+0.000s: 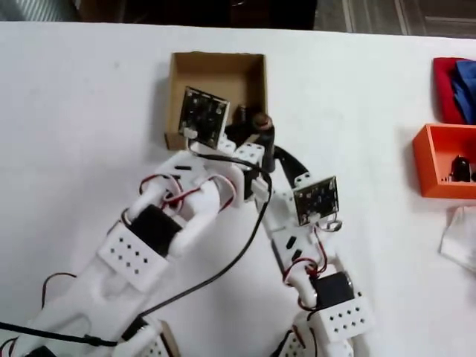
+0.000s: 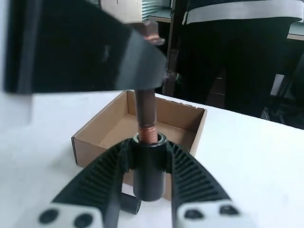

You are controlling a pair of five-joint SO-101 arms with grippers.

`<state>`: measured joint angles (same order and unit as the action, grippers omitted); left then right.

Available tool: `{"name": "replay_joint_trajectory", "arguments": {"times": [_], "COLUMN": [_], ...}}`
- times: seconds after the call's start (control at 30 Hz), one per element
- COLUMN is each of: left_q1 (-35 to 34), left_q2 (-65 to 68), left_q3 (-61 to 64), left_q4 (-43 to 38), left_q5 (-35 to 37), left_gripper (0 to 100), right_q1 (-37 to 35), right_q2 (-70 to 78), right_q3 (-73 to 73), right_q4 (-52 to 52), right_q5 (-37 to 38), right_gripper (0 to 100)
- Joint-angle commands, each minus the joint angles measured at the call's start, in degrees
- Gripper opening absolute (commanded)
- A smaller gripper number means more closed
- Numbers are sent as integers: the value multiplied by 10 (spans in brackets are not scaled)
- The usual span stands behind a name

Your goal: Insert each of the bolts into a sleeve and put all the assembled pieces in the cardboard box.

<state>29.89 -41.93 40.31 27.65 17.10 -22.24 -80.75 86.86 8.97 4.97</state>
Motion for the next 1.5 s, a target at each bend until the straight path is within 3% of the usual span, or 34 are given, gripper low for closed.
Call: {"name": "replay_joint_trajectory", "arguments": {"times": [0.0, 0.93, 1.17, 1.47], "left_q1": [3, 3, 4, -19], "left_q2": [0, 84, 84, 80], "left_q3": [-36, -87, -86, -91], "left_q4": [4, 45, 138, 138], "left_q5": [0, 0, 3, 3], "left_gripper": [27, 37, 248, 252], "right_q1": [0, 0, 0, 1], "right_q2": [-13, -14, -14, -14], "right_q3": [-28, -41, -41, -40], "right_q4": [-3, 0, 0, 0], "right_q5": [4, 4, 4, 4], "right_gripper": [23, 22, 22, 22]}}
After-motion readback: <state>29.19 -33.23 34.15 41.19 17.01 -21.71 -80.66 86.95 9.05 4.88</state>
